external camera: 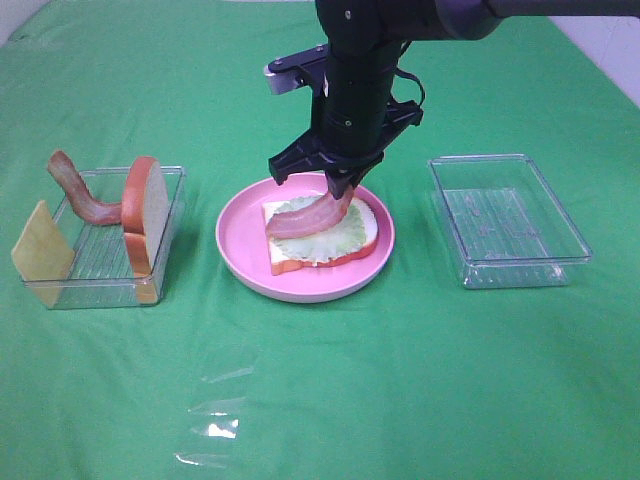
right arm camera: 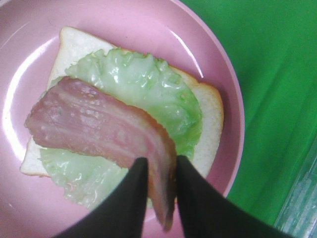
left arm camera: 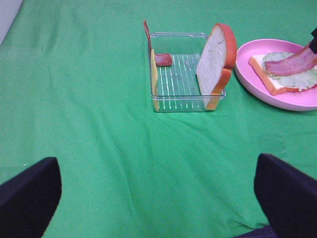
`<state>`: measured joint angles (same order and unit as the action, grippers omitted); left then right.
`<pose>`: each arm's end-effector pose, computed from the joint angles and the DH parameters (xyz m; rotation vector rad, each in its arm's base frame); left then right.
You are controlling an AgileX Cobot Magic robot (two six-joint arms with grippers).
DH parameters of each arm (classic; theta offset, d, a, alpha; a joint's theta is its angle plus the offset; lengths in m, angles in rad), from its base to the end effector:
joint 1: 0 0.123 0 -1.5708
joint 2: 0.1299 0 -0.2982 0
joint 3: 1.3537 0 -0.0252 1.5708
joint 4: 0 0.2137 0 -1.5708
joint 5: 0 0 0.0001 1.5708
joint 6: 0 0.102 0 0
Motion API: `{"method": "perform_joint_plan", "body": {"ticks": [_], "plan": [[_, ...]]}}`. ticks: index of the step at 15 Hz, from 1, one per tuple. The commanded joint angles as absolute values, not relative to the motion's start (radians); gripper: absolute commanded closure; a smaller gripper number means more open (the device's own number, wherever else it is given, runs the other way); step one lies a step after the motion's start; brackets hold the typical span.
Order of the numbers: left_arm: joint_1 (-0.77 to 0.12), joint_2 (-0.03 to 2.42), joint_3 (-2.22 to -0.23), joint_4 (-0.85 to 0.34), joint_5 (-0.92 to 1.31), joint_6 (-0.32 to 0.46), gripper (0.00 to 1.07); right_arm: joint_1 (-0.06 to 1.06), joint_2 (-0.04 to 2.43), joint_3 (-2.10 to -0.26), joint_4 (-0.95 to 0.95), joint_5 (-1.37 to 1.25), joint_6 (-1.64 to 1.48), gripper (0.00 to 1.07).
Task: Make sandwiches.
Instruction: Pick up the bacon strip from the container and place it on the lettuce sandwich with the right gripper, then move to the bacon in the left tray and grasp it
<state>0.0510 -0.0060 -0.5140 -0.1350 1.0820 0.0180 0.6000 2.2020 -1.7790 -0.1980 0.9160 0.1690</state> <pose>-0.0439 -0.0144 0.2564 -0.0241 2.0401 -0.1183 0.3789 0.2399 0.1969 -0.7237 2.6849 -0.0603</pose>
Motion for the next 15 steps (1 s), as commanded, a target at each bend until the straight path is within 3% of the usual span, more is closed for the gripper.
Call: {"method": "perform_joint_plan", "body": {"ticks": [1,2,7,10,13,15], "plan": [[0.05,-0.011,-0.515,-0.141,1.077,0.017,0.09,0.6,2.205,-1.782,-0.203,0.941,0.164,0.24],[0.05,-0.011,-0.515,-0.141,1.077,0.017,0.09,0.601,2.205,-1.783,-0.209,0.968,0.16,0.08],[0.05,-0.011,-0.515,-0.141,1.077,0.017,0.09,0.601,2.198,-1.928,-0.22,1.333,0.07,0.09],[0.05,-0.011,-0.515,-0.141,1.077,0.017,0.09,0.601,2.114,-1.929,-0.132,1.331,0.051,0.09],[0.05,-0.011,-0.515,-0.141,1.077,0.017,0.09,0.601,1.983,-1.844,-0.107,1.331,0.051,0.09],[0.05,-0.011,-0.515,-0.141,1.077,0.017,0.09,0.601,1.857,-1.688,-0.106,1.331,0.052,0.09]]}}
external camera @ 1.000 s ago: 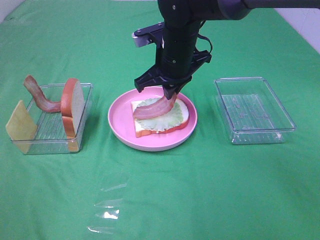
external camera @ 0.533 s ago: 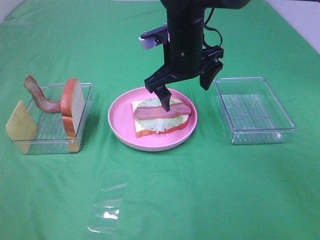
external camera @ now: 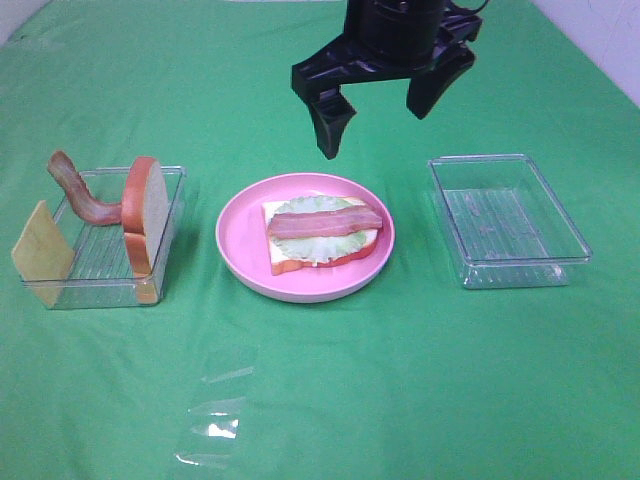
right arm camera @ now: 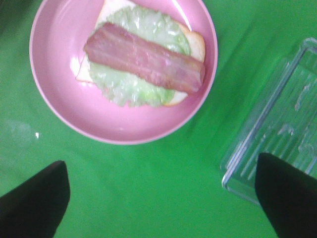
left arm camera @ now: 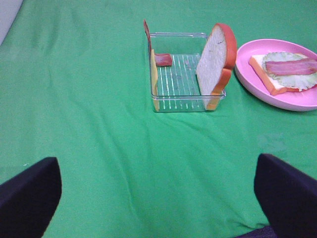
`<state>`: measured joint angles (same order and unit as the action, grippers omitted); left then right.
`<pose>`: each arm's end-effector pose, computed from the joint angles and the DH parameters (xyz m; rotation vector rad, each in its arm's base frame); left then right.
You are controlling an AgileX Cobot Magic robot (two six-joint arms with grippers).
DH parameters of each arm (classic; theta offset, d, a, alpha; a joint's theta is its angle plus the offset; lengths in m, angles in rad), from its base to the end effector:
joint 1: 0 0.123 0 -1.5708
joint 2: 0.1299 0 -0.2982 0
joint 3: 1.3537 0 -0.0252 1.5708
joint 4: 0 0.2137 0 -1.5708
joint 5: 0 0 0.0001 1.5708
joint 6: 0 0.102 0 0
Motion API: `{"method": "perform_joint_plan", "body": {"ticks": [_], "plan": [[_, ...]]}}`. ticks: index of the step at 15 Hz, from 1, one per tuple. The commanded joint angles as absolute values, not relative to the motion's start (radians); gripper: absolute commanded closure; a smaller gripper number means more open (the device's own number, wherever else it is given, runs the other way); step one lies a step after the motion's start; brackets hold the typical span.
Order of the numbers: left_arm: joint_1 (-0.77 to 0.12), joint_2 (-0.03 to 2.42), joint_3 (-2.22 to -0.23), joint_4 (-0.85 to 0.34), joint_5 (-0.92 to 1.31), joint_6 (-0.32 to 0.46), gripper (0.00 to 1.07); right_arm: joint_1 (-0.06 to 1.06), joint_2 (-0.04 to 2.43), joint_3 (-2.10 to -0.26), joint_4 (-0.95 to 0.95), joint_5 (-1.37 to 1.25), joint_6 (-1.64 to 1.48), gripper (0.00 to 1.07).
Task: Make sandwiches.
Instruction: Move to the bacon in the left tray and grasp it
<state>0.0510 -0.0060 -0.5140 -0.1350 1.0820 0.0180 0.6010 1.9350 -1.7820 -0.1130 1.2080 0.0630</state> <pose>-0.0439 -0.0144 0.2564 -0.0241 2.0401 -0.1183 0.3245 0.2095 0.2997 -0.7839 2.7141 -0.0115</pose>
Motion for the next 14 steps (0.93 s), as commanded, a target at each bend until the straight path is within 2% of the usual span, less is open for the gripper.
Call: {"method": "perform_joint_plan", "body": {"ticks": [1,2,3,6,8,9,12,13,14], "plan": [[0.05,-0.011,-0.515,-0.141,1.077,0.017,0.09,0.601,1.78,-1.583,-0.106,1.331,0.055,0.09],[0.05,-0.011,-0.515,-0.141,1.077,0.017,0.09,0.601,1.638,-1.39,-0.107,1.331,0.056,0.09],[0.05,-0.011,-0.515,-0.141,1.077,0.017,0.09,0.601,1.556,-1.286,-0.107,1.331,0.056,0.09],[0.05,-0.011,-0.515,-0.141,1.077,0.017,0.09,0.601,1.356,-1.073,-0.107,1.331,0.056,0.09],[0.05,-0.011,-0.515,-0.141,1.077,0.017,0.09,0.601,1.243,-0.989,-0.107,1.326,0.063,0.09],[0.05,-0.011,-0.515,-0.141,1.077,0.017,0.09,0.601,1.073,-0.887,-0.109,1.33,0.063,0.09],[0.05,-0.011,-0.515,-0.141,1.077,0.017,0.09,0.6,0.862,-0.762,-0.116,1.328,0.063,0.09],[0.05,-0.011,-0.515,-0.141,1.077,0.017,0.09,0.589,0.789,-0.72,-0.121,1.328,0.063,0.09],[0.05,-0.011,-0.515,-0.141,1.077,0.017,0.09,0.525,0.691,-0.671,-0.116,1.326,0.062,0.09]]}}
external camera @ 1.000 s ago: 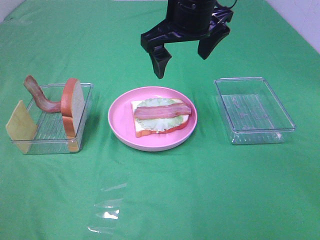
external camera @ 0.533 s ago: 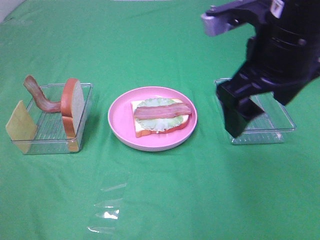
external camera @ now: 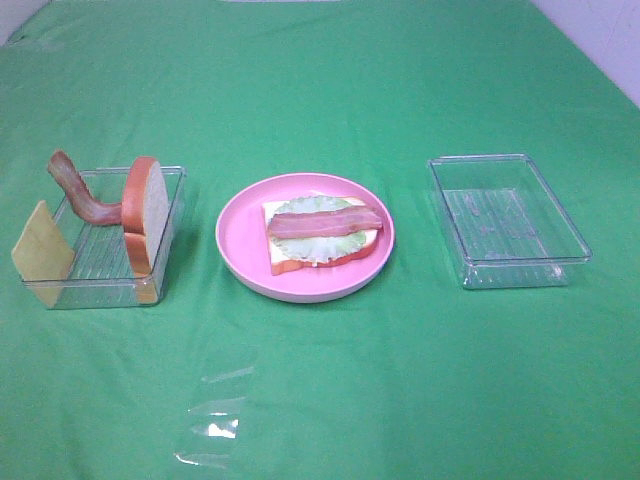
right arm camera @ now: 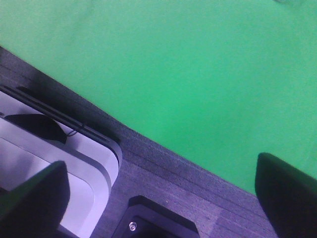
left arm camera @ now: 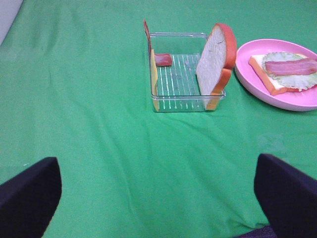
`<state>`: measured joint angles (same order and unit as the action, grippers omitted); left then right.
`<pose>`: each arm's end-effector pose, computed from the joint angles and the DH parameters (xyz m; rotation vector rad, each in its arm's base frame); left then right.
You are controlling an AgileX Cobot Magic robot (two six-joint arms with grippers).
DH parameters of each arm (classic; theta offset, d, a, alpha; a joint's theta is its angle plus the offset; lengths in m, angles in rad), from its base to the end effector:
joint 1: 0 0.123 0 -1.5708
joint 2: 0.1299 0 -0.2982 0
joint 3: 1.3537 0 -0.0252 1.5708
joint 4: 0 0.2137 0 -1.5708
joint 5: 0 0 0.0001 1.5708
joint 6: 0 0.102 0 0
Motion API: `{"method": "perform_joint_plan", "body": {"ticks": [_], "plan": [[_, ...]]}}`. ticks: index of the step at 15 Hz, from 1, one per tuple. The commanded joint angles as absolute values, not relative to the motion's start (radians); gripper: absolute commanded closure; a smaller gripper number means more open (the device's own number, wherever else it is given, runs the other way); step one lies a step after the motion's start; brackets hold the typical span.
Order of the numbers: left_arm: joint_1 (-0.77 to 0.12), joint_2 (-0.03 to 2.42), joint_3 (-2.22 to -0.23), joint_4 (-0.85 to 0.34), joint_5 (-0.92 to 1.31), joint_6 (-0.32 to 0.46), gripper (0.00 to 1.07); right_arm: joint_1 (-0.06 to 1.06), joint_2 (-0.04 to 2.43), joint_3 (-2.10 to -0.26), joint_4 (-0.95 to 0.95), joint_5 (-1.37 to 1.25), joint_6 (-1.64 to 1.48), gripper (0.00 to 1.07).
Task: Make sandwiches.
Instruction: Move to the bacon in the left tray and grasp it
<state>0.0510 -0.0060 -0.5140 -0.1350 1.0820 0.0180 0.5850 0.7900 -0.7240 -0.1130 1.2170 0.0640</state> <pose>-0.0439 -0.0144 0.2564 -0.0241 2.0401 -0.1183 0.0641 0.0295 0.2956 -0.7338 2.6511 0.0184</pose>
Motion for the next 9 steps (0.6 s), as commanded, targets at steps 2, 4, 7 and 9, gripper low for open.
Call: {"method": "perform_joint_plan", "body": {"ticks": [2,4,7,9], "plan": [[0.05,-0.011,-0.515,-0.141,1.077,0.017,0.09,0.323,0.487,-0.624,-0.156,1.294,0.058,0.09],[0.05,-0.011,-0.515,-0.141,1.077,0.017,0.09,0.242,0.375,-0.618,-0.167,1.268,0.059,0.09],[0.05,-0.011,-0.515,-0.141,1.077,0.017,0.09,0.13,0.193,-0.582,-0.133,1.181,0.06,0.09],[0.05,-0.011,-0.515,-0.141,1.077,0.017,0.09,0.077,0.096,-0.508,-0.055,1.071,0.059,0.09]]}}
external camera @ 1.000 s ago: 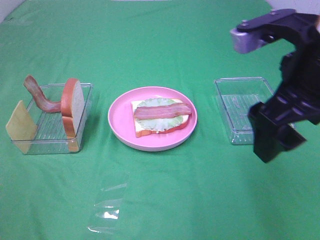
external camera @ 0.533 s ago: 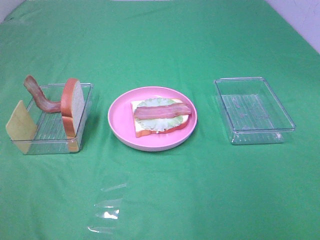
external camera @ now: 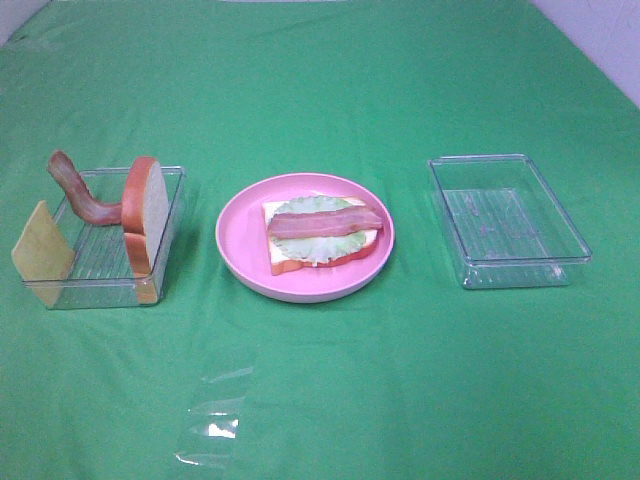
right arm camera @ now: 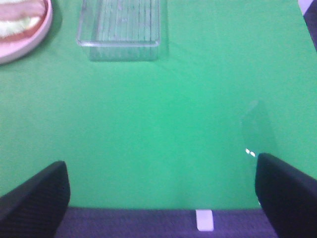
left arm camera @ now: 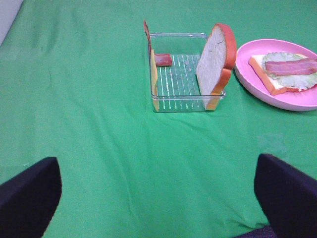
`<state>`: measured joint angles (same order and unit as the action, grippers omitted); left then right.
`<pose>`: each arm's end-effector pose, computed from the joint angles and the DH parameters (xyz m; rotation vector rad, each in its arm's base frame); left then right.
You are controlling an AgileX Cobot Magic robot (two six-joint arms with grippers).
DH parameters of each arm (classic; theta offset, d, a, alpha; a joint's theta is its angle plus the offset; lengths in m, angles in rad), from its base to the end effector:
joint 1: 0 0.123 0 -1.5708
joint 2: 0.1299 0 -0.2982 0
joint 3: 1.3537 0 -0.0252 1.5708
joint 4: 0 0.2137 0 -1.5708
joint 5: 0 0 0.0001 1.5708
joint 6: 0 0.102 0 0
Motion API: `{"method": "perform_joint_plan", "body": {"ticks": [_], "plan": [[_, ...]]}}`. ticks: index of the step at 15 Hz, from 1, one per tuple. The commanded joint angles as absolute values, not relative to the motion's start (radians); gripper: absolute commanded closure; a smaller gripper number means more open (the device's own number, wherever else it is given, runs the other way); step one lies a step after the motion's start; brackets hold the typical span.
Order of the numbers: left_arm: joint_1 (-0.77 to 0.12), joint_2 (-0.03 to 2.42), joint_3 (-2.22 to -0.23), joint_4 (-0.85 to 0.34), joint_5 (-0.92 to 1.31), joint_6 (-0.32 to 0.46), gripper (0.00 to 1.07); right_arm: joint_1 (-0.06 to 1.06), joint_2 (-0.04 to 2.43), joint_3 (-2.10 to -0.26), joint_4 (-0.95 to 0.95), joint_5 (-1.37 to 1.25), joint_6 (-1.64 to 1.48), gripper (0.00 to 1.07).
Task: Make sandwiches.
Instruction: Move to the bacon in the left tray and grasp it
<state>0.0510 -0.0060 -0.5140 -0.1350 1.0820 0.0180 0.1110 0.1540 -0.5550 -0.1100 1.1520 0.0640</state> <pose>-0.0439 -0.0144 0.2564 -0.0241 2.0401 -0.1183 -0.0280 -0.0134 0.2666 -0.0476 2.2282 -0.0410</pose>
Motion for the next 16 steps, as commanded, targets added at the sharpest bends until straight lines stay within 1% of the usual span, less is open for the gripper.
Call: {"method": "perform_joint_plan", "body": {"ticks": [1,3,5,16], "plan": [[0.05,-0.011,-0.515,-0.141,1.077,0.017,0.09,0.046,0.042,-0.469,-0.032,1.072,0.027,0.09],[0.05,-0.011,-0.515,-0.14,1.077,0.017,0.09,0.008,-0.027,-0.452,-0.031,1.099,0.006,0.09],[0.05,-0.011,-0.515,-0.141,1.077,0.017,0.09,-0.017,-0.032,-0.452,-0.031,1.097,0.01,0.09],[0.05,-0.009,-0.515,-0.141,1.077,0.017,0.09,-0.017,-0.032,-0.452,-0.029,1.097,0.011,0.09]]}}
